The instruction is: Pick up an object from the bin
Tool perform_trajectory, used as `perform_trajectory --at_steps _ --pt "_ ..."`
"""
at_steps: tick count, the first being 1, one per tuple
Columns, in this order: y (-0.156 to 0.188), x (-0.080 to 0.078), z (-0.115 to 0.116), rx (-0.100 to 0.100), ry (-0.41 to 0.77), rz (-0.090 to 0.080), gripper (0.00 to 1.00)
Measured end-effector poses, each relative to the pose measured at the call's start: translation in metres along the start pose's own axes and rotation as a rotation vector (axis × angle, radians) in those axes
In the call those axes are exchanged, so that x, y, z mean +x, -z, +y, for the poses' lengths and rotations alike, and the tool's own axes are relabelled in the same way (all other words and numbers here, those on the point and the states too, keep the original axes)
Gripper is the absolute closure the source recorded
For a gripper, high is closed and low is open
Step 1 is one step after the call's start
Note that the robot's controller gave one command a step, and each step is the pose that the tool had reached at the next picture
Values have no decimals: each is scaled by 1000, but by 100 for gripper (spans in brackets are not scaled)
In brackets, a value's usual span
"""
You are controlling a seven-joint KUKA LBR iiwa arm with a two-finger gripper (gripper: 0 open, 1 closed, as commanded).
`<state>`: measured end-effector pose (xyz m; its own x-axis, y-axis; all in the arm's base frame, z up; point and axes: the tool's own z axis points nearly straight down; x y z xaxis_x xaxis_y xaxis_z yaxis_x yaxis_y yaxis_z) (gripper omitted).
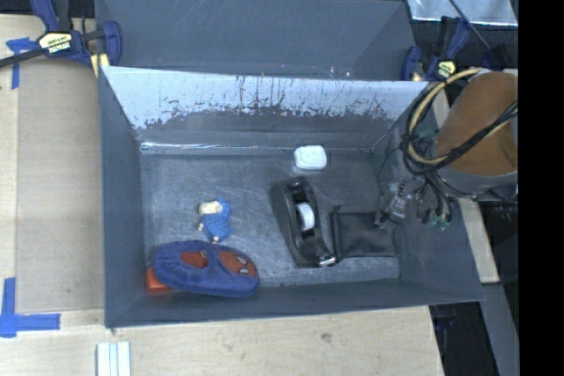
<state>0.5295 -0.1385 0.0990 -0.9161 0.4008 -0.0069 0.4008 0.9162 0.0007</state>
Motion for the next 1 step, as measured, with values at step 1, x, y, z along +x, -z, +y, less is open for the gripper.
perform_trajectory --at_steps 1 --pt "14 -1 0 0 3 0 100"
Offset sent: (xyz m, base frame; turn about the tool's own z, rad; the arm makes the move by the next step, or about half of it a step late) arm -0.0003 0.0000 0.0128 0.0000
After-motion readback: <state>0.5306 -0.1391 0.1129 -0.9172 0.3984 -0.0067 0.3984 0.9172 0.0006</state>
